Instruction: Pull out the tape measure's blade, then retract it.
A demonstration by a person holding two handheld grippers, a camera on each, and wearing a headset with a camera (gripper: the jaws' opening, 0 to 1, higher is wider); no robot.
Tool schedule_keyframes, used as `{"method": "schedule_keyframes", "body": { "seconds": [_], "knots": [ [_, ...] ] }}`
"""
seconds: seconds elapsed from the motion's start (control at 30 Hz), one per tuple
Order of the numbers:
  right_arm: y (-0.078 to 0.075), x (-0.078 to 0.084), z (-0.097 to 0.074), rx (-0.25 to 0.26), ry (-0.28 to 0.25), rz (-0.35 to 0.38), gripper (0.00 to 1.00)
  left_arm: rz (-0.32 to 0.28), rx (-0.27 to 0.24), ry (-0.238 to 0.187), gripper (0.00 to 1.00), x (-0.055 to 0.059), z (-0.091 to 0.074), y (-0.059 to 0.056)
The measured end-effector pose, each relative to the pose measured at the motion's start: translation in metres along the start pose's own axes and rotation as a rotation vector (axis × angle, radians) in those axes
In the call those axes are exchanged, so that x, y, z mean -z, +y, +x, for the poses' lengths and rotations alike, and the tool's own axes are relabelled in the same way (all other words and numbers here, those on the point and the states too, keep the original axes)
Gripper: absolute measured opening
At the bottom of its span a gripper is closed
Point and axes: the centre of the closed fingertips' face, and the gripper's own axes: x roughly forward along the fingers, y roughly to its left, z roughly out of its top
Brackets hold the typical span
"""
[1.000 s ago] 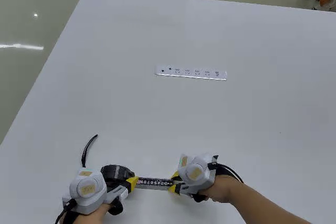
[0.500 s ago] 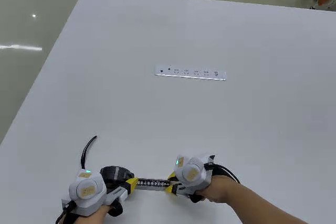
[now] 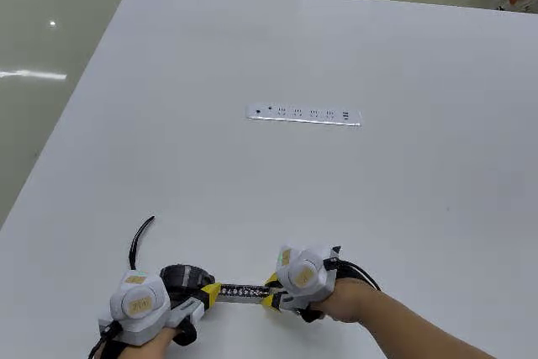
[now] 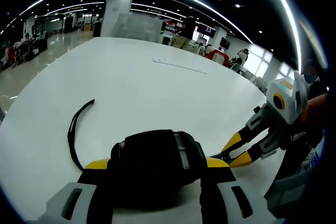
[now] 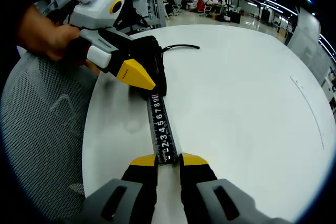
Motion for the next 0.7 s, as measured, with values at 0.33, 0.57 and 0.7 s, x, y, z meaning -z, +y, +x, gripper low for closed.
{"method": "schedule_keyframes", "body": {
  "seconds": [0.33,0.57,0.7],
  "knots": [
    [0.002,-0.005,0.003,-0.005,-0.007,0.003,0.14,-0.003,-0.002,-0.001,0.63,-0.001,0.0,0.0],
    [0.002,-0.009,0.006,-0.007,-0.015,0.011,0.14,-0.002,-0.003,-0.002,0.63,-0.001,0.0,0.0],
    [0.003,-0.012,0.007,-0.009,-0.021,0.019,0.14,-0.004,-0.004,-0.003,0.63,-0.001,0.0,0.0]
  ]
}}
